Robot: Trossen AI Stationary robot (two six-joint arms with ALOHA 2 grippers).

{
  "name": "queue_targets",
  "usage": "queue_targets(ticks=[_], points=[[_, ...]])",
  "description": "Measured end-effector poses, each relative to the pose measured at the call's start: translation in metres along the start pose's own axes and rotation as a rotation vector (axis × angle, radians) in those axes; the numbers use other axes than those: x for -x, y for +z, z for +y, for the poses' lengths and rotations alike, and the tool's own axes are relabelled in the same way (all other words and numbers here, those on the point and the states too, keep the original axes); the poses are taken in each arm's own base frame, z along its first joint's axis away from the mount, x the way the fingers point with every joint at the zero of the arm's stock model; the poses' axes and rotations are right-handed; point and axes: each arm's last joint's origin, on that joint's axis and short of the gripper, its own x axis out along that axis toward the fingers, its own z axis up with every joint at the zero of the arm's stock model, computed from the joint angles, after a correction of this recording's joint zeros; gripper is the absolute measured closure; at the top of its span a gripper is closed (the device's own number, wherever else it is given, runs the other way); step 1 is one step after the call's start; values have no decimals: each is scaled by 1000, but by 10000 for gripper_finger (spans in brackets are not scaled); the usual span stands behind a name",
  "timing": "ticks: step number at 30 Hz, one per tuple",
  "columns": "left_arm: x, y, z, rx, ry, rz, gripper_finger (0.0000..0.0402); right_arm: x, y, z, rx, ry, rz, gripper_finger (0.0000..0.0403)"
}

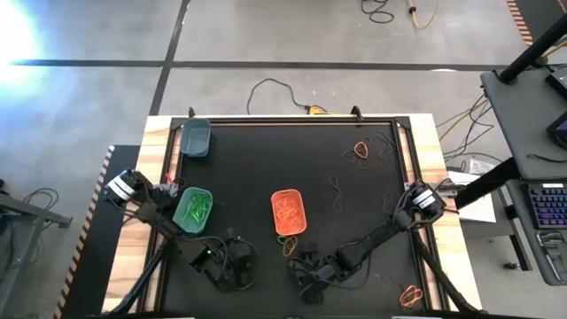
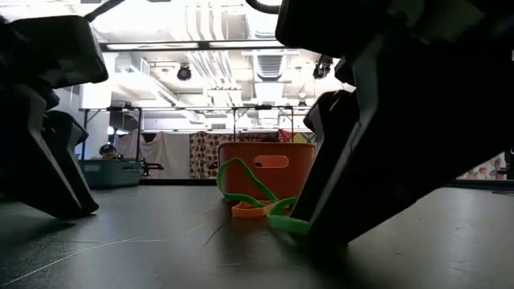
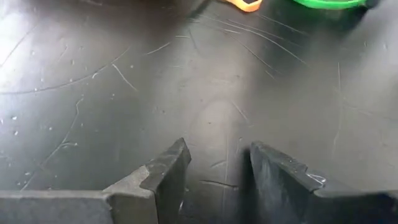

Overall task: Sort rubber bands into baskets
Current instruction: Put the green rubber band into the light sea green bin

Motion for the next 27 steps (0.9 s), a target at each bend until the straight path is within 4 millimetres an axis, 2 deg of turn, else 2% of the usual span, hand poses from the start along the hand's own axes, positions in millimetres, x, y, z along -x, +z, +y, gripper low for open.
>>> queue_targets(ticks=[3,6,9,13,16,18,23,27], points=[[0,1,-2,-31,-11,-40,233,2,0,-1,90,-13,4,271],[3,5,-6,-47,-54,-49,233,8,2,-2,78,-13,4,329],[16,15,-10,-69,-59,-24,233,17,8,-3,65,0,-9,381],[53,31,-15,-120,-35,52,233,27,21,-2,148,23,-27,392],[88,42,-21,-131,-47,39,233,31,44,-2,244,33,-118,394],[104,41,-23,-122,-60,44,233,27,61,-8,293,25,-208,394],[123,34,-32,-47,-104,56,233,-9,82,-22,319,-4,-318,394],[121,31,-39,-21,-112,84,233,-30,92,-20,283,-6,-338,393]])
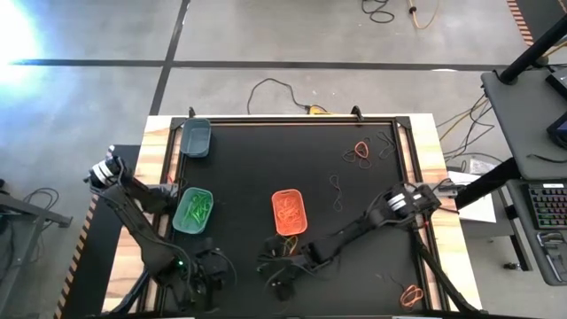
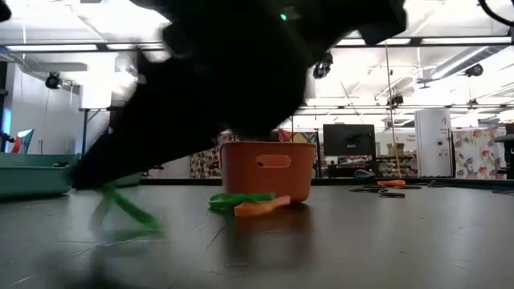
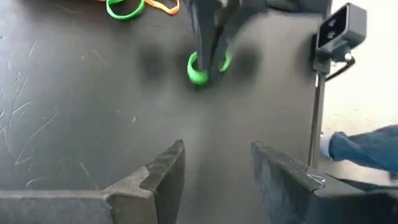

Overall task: Sort rubber bands into baskets
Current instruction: Put the green rubber band into the light sea green bin

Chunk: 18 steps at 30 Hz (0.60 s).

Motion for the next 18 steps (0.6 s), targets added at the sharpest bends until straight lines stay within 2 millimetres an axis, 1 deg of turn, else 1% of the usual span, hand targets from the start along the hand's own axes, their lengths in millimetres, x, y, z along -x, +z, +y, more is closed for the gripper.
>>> queue_targets(ticks=[2,4,7,9,13,18], points=[[-5,-1,-3,-4,13,1,233,-8,0,2,8,3,17,386],[-13,-4,-6,-13,30,3,233,-12,1,6,20,16,40,370],[-30,-9,-11,-23,60,9,233,-10,9,13,8,32,81,332],[-40,-9,-15,-22,75,-13,233,-4,16,18,4,41,101,303],[-61,-9,-20,-49,118,-29,233,13,22,27,-19,52,192,250],[-88,-1,-30,-122,59,-74,233,37,31,38,-76,47,291,206]])
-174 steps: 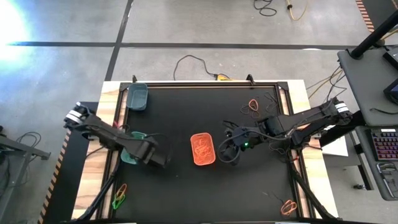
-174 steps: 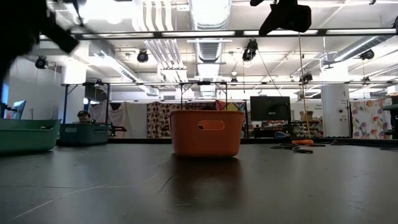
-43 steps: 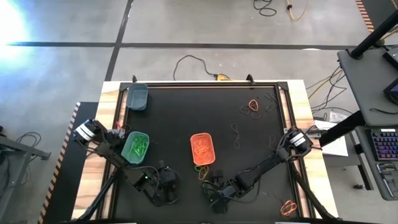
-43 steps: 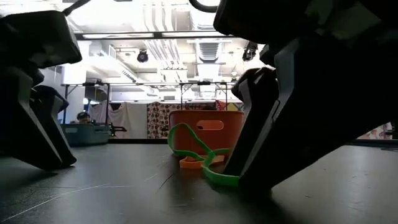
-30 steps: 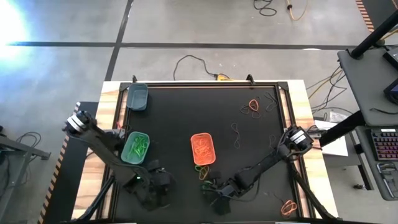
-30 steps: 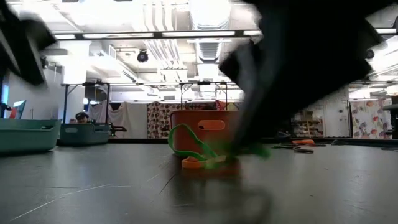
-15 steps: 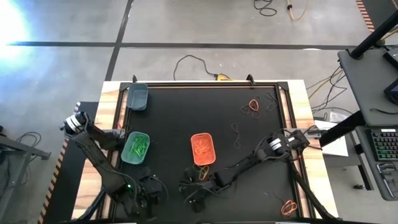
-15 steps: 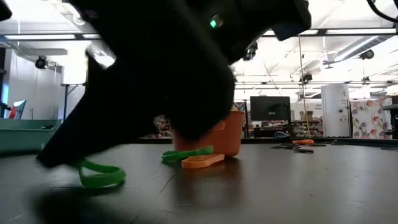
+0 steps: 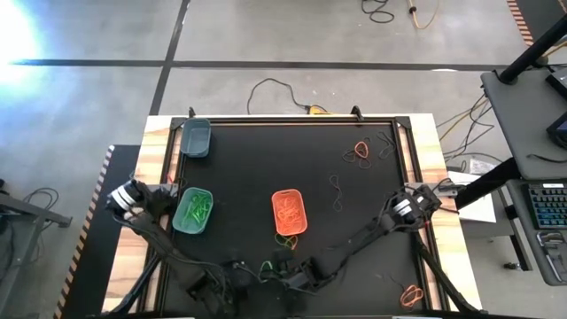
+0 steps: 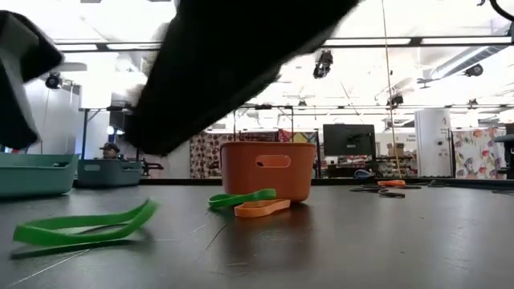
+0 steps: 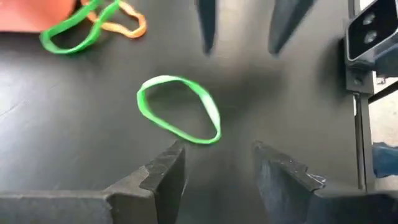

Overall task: Sort rubber bands into baskets
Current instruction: Put the green rubber band into the light sea green bin

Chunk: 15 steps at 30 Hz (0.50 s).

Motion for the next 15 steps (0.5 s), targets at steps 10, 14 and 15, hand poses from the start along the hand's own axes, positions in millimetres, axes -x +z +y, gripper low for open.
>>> queue_targets(ticks=[10,14,15], points=[[-34,-9,-1,36,34,12,233,8,-11,19,-146,-2,84,188],[-48,-11,-11,20,19,-6,233,7,-12,19,-157,-7,95,188],[-50,-12,-11,22,29,-11,233,7,-13,19,-156,-9,99,188]])
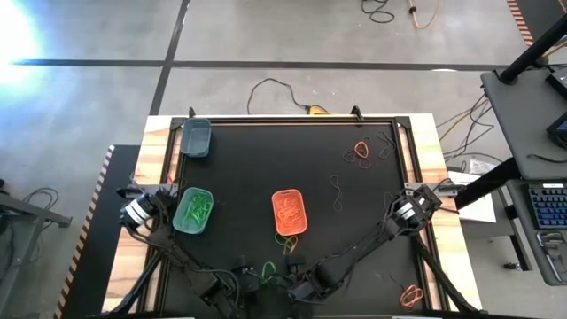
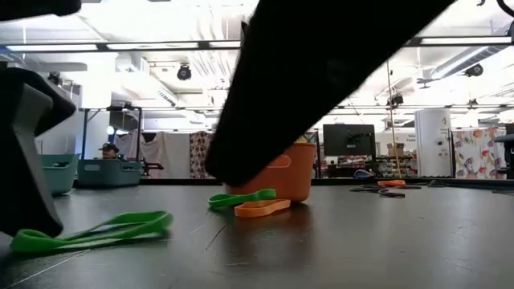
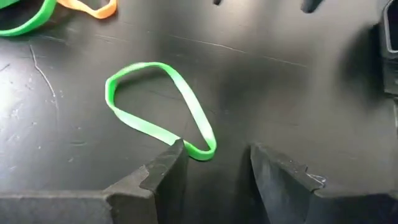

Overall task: Sort rubber bands into baskets
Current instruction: Put the green rubber band into the light sea green bin

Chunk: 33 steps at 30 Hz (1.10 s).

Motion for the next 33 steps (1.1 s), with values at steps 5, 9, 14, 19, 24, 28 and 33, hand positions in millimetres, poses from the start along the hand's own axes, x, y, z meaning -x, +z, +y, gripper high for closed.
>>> queue_targets(ticks=[5,9,14,19,24,28,33], points=[[-7,-1,2,66,34,-21,235,0,-3,0,-30,-10,25,188],[-15,-1,6,144,66,-31,261,3,-6,2,-37,-16,45,188],[-22,1,12,169,92,-20,342,12,-10,-1,-61,-44,102,188],[-17,3,16,159,103,32,393,19,-11,-4,-69,-67,130,188],[5,10,29,94,159,93,400,27,-12,-7,-56,-126,136,188],[33,24,41,64,199,110,401,31,-12,-11,-40,-167,143,188],[78,38,66,1,290,147,401,39,-15,-21,-30,-205,138,188]])
